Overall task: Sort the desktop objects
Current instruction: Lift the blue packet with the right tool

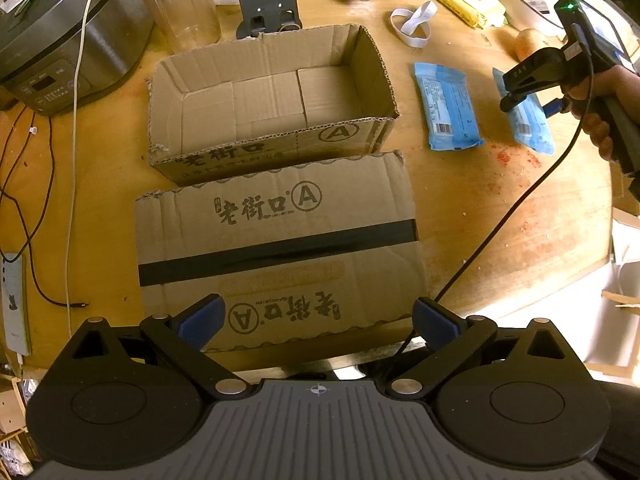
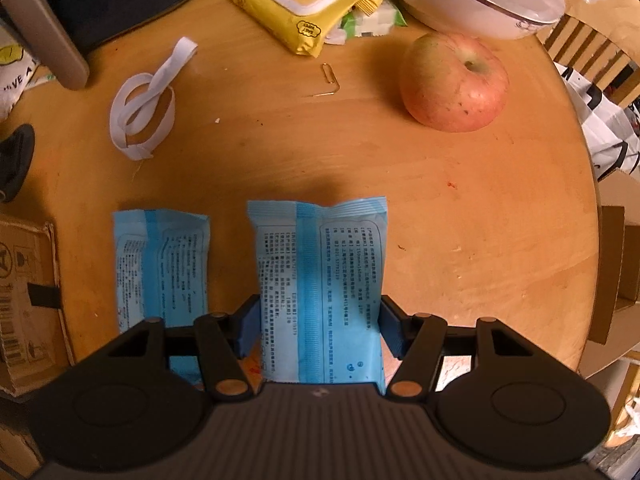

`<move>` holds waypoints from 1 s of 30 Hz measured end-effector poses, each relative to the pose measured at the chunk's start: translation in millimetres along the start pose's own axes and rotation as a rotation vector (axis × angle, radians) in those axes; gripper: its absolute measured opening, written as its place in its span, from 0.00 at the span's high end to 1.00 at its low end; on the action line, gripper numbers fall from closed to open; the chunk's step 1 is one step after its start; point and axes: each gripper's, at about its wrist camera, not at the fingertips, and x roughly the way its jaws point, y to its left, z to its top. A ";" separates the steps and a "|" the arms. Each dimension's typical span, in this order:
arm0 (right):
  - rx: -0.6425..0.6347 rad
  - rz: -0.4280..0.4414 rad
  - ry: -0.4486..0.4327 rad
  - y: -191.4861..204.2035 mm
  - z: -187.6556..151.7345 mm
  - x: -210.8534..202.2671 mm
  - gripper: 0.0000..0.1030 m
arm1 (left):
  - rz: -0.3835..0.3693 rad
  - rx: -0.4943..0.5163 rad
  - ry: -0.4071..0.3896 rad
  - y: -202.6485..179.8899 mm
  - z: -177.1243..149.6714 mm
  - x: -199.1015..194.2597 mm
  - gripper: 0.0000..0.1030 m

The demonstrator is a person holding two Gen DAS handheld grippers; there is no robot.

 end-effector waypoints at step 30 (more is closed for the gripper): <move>-0.064 0.020 -0.004 8.2 -0.2 -34.0 0.42 | -0.003 -0.005 0.004 2.4 -0.5 2.0 0.00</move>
